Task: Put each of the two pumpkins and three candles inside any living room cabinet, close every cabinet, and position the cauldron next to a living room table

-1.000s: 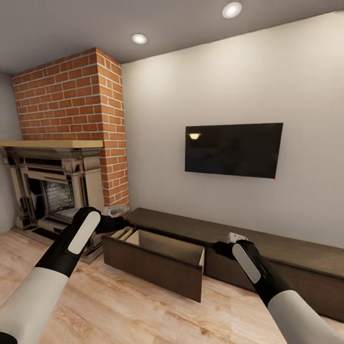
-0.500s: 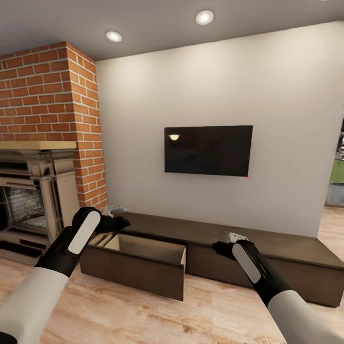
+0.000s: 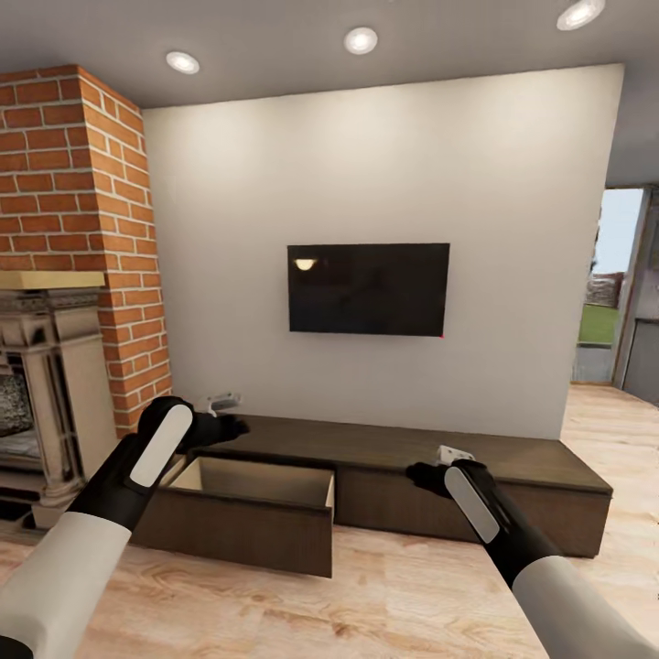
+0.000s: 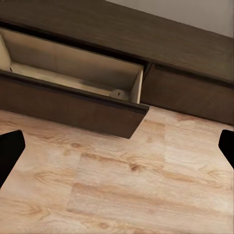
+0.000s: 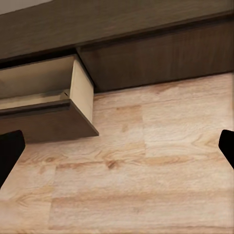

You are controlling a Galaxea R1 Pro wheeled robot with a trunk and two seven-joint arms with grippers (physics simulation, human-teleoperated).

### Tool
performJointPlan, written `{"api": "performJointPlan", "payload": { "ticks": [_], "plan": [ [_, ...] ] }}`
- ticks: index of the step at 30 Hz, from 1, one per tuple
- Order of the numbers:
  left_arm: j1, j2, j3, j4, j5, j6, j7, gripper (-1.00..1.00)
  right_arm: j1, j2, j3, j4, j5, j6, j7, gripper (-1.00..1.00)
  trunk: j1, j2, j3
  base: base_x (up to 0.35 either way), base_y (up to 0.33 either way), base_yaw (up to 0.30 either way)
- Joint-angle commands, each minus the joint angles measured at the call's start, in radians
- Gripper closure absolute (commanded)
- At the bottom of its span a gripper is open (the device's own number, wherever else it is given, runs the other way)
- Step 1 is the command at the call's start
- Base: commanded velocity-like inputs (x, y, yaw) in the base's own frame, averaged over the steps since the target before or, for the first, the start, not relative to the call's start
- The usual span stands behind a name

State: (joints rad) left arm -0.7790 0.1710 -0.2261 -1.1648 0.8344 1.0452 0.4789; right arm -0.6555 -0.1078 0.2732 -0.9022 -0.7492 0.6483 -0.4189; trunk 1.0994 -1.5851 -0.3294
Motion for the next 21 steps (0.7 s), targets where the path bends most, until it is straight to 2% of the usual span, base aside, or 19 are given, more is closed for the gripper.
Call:
{"api": "performJointPlan", "payload": {
  "ticks": [1, 11, 21],
  "plan": [
    [-0.001, 0.001, -0.002, -0.001, 0.01, 0.001, 0.01, -1.0, -0.001, -0.001, 0.004, -0.001, -0.01, 0.001, -0.01, -1.0, 0.0, -0.001, -0.001, 0.026, 0.055, -0.056],
    [-0.001, 0.002, -0.001, 0.0, 0.012, 0.001, 0.01, -1.0, -0.001, 0.002, 0.006, -0.001, -0.013, 0.001, -0.011, -1.0, 0.0, -0.001, -0.001, 0.172, 0.019, -0.015],
    [-0.001, 0.002, -0.001, 0.001, 0.014, 0.001, 0.01, -1.0, -0.001, 0.002, 0.005, -0.001, -0.012, 0.001, -0.011, -1.0, 0.0, -0.001, -0.001, -0.085, 0.203, -0.001]
  ]
}}
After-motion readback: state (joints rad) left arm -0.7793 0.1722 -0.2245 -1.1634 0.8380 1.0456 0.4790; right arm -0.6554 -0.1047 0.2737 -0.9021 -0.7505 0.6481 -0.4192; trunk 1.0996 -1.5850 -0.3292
